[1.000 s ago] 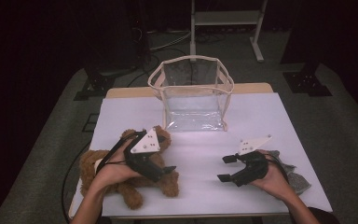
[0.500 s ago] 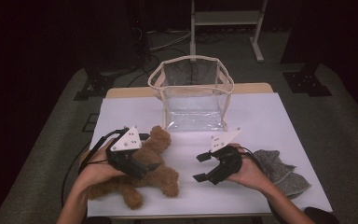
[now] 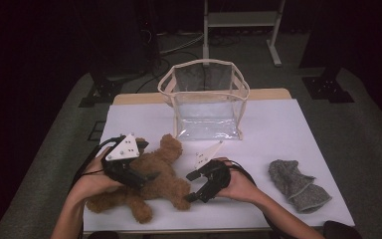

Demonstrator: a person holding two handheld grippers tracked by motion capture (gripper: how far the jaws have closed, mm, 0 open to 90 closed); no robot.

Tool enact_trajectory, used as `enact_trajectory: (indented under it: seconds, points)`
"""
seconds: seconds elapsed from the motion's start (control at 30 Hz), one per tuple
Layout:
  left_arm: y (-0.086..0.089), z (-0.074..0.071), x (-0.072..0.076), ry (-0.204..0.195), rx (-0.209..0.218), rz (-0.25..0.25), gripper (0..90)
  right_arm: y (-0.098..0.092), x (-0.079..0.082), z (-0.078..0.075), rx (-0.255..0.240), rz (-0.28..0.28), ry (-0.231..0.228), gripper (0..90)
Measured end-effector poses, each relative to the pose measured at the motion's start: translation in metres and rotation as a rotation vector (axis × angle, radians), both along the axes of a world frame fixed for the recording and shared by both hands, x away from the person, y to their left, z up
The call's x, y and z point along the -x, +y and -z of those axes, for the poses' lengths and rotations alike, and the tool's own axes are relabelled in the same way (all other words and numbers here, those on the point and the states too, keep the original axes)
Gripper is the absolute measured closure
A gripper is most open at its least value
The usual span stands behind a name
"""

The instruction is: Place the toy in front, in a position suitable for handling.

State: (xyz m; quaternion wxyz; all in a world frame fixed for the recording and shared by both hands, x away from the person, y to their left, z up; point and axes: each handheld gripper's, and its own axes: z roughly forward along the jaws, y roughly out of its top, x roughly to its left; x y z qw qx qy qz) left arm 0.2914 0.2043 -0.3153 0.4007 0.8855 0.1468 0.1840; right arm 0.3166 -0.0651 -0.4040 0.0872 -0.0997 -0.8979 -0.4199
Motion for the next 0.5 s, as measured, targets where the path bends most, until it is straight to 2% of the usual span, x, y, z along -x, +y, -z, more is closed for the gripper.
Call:
enact_trajectory:
  seconds: [0.07,0.1,0.23,0.27,0.33,0.5]
  points:
    - [0.002,0.001,-0.001,0.004,0.008,-0.008,7.5,0.003,0.0,0.002,0.003,-0.004,0.002,23.9]
    - [0.005,0.001,-0.001,0.005,0.009,-0.008,9.0,0.01,0.0,0.006,0.018,-0.011,0.007,25.7]
    - [0.009,0.002,-0.002,0.011,0.009,-0.019,9.2,0.015,0.0,0.012,0.033,-0.014,0.021,30.8]
    - [0.012,0.002,-0.003,0.011,-0.002,-0.016,9.2,0.017,0.0,0.014,0.037,-0.017,0.021,32.4]
    - [0.016,0.004,-0.004,0.015,0.0,-0.03,9.2,0.02,0.001,0.02,0.056,-0.016,0.027,41.4]
    - [0.024,0.006,-0.006,0.012,-0.002,-0.043,13.0,0.022,0.005,0.026,0.08,-0.018,0.029,53.7]
